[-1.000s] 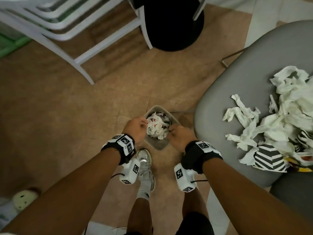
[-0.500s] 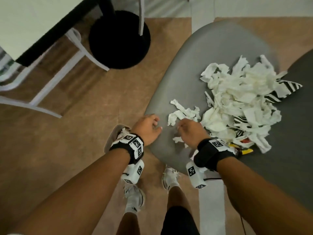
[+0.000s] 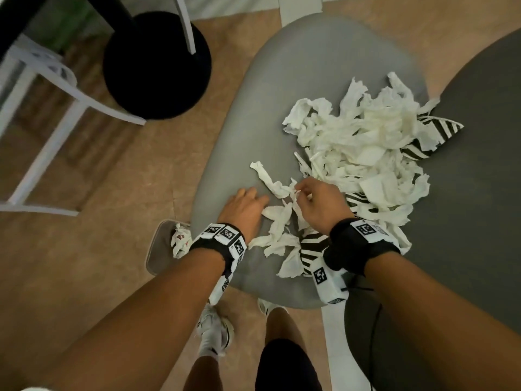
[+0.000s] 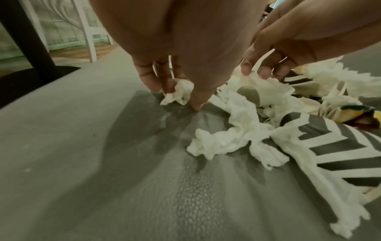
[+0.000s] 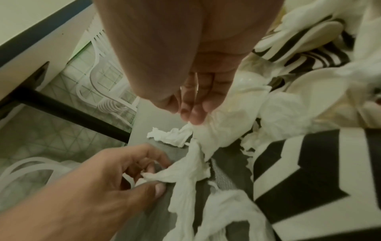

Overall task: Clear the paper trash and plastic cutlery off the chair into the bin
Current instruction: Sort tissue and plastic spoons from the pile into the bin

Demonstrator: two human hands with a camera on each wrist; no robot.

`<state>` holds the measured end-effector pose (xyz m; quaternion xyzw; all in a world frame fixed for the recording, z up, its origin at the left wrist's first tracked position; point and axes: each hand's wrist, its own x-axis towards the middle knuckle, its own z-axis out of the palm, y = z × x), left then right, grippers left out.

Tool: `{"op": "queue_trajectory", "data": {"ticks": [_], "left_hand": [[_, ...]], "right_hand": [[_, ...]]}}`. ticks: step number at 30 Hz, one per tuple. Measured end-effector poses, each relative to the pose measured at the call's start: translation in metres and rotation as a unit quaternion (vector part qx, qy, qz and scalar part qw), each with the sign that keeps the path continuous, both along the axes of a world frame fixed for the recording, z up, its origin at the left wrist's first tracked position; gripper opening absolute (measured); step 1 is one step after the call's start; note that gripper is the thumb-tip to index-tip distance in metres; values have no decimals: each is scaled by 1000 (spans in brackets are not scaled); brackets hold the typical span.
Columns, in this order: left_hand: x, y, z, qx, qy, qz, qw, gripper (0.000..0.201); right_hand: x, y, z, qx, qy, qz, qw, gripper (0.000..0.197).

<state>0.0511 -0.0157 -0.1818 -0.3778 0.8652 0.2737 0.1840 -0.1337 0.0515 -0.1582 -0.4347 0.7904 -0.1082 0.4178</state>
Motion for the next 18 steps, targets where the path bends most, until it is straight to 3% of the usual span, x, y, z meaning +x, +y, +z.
{"op": "queue_trajectory", "data": {"ticks": [2, 4, 8, 10, 12, 15, 18], "left_hand": [[-1, -1, 0, 6, 33, 27, 999, 29], [-4, 0, 0, 17, 91, 73, 993, 39], [-19, 8, -4, 60, 25, 48, 997, 110], [-22, 12, -8, 45, -25, 17, 999, 118], [-23, 15, -11, 37, -32, 10, 999, 96], [-20, 10, -11, 74, 27, 69, 994, 48], [-8, 4, -7, 99, 45, 135, 985, 34]], "right_hand": [[-5, -7, 0, -28, 31, 9, 999, 29], [-8, -14, -2, -37, 55, 24, 997, 37], [-15, -28, -9, -1, 79, 70, 994, 52], [-17, -33, -10, 18, 82, 81, 993, 55], [-18, -36, -12, 6, 95, 74, 993, 53], [-20, -40, -16, 6, 123, 68, 990, 45], [-19, -45, -23, 73, 142, 92, 983, 27]]}}
